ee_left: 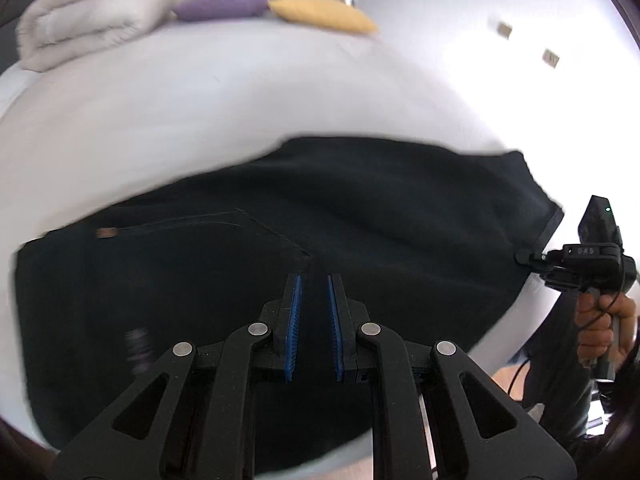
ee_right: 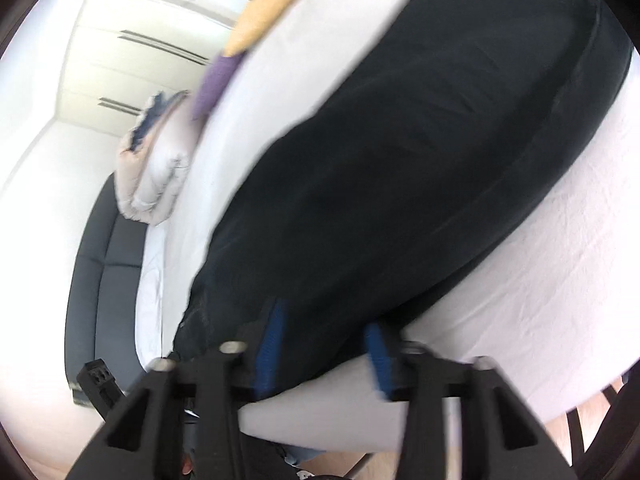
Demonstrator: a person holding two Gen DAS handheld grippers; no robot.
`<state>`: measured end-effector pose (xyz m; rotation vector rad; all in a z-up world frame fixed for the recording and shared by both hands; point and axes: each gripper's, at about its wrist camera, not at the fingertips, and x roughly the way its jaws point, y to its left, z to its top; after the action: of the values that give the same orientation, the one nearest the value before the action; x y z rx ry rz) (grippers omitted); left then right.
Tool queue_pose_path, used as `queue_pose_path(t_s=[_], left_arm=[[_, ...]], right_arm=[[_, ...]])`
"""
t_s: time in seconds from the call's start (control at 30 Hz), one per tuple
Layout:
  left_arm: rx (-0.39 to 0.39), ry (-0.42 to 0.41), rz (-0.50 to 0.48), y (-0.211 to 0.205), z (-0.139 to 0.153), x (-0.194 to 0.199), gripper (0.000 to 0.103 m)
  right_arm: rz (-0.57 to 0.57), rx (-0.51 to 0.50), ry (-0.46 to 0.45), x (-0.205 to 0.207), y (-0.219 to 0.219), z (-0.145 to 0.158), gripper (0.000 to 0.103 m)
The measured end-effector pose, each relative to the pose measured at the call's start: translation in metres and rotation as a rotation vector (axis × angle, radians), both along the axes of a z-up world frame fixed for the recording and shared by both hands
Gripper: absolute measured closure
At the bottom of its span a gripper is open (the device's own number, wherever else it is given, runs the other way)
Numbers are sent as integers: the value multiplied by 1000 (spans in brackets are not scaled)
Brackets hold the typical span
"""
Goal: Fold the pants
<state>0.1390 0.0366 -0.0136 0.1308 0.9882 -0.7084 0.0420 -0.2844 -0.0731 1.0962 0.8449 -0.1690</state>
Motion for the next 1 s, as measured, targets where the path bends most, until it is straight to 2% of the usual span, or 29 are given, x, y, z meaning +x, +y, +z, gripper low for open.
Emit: queue_pose_path(t_s=[0.1, 0.13, 0.2, 0.23, 0.33, 0.43, 0.47, 0.53, 0.63, 0.77, 0.83, 0.87, 0.9, 1.0], left_arm=[[74, 59, -6, -15, -32, 4, 90], [64, 62, -1, -13, -35, 4, 90], [21, 80, 10, -5, -37, 4, 90], [5, 91, 11, -1, -38, 5, 91], [-4, 103, 4, 4, -45, 6, 91], [16, 95, 3, 2, -48, 8, 91], [19, 94, 3, -1, -47, 5, 91], [11, 98, 4, -3, -47, 3, 91], [3, 103, 4, 0, -48, 4, 91], [1, 103, 2, 3, -46, 8, 91], [-10, 107, 6, 4, -46, 9, 91], [-16, 108, 9, 5, -47, 9, 91], [-21, 107, 10, 6, -47, 10, 91], [-30, 105, 9, 11, -48, 9, 91]], right_arm=[[-15, 65, -22, -13, -6, -14, 103], [-3, 63, -28, -18, -6, -13, 102], [31, 44, -7, -25, -6, -3, 94], [35, 7, 5, -29, -7, 6, 89], [30, -163, -6, -28, -12, 46, 88], [72, -215, -87, -1, -18, 76, 88], [81, -232, -86, 11, -18, 79, 88], [110, -246, -49, 41, -25, 75, 88], [148, -166, 23, 82, -42, 56, 88], [166, -112, 113, 109, -71, 27, 88], [120, -158, 146, 117, -89, 17, 92], [85, -204, 126, 118, -103, 13, 101], [44, -248, 107, 117, -115, 12, 103], [-157, -406, 112, 106, -151, 21, 103]])
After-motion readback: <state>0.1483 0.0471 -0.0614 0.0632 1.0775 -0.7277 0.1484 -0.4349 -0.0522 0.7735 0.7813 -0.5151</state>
